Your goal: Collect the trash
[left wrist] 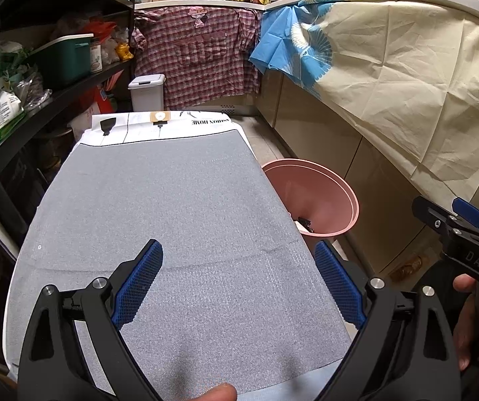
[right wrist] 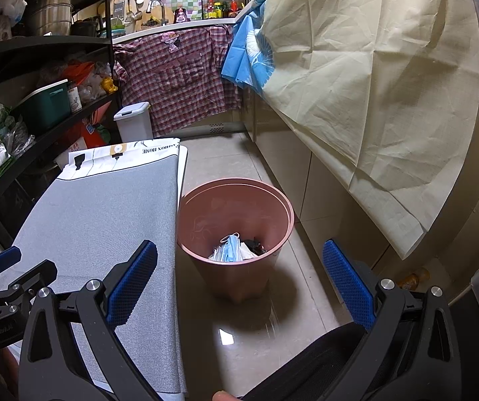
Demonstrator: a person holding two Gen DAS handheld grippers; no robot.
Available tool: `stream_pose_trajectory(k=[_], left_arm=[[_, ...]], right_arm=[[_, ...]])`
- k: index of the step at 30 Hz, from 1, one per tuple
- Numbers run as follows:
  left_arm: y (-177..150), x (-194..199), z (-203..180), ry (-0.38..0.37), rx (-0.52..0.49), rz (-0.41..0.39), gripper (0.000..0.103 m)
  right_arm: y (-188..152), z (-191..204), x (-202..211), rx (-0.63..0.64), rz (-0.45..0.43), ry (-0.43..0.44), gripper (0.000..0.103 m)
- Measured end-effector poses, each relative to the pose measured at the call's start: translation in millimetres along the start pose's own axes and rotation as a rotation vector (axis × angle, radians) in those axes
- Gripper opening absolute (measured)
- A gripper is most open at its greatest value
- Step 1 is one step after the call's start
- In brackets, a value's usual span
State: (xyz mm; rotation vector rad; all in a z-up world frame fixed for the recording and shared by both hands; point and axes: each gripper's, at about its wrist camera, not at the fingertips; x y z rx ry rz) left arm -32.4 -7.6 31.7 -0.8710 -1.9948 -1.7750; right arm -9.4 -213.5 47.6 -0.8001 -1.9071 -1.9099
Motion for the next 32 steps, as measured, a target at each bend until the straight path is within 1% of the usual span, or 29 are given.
stream_pose_trajectory(k=[20,32], left_arm=[[0.6,3.1,-0.2,-0.011,-0.008,-0.023,0.09],[-1.3,1.0,1.1,-0.004,-0.003,-0.007,0.09]], right_arm=[[0.1,-0.1,-0.4,0.0,0.001,0.001,0.098],[-0.2,0.8,0.0,0.0,0.001,0.0,0.098]])
Point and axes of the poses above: each gripper's, at about its wrist camera, not at the fingertips, and x roughly against the way its jaws point, z to its left, y to its top, and after that the axes turned 7 degrees about -y, right-handed
